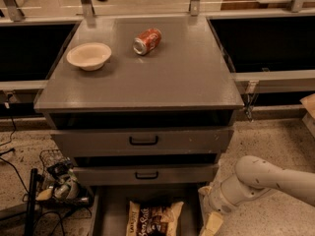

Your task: Pick brown chip bag from bottom drawer and place on counter

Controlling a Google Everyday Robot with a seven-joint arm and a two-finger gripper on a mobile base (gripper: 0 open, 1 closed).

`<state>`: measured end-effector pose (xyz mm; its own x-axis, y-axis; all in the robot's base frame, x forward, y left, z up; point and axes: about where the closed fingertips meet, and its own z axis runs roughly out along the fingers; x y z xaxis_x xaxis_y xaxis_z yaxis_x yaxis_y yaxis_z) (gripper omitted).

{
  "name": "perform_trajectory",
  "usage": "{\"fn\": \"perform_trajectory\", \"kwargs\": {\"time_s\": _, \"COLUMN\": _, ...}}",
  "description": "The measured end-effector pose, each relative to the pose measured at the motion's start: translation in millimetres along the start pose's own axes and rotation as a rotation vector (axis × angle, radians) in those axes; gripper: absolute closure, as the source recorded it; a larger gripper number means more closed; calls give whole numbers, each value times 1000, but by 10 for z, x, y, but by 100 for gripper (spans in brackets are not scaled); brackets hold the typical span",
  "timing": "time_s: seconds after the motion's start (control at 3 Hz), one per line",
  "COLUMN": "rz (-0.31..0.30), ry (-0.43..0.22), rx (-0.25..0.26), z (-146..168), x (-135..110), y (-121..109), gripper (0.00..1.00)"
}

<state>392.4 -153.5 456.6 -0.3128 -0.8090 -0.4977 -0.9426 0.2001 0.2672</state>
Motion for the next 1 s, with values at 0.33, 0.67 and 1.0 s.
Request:
{"fn": "perform_trajectory", "kwargs": {"time_s": 0.33, "rz": 17, "ry": -11, "rx": 36, "z": 65, "x": 29, "y": -37, "gripper": 0}}
{"fn": "perform_trajectory", "kwargs": {"time_s": 0.67, "rz": 60, "ry": -23, "rx": 103, "z": 260, "x": 130, "y": -207, "gripper": 0}}
{"fn": "perform_trajectory", "kwargs": {"time_s": 1.0, "rz": 103, "ry": -8, "rx": 143, "z": 514, "x": 225, "y": -430, "gripper": 0}}
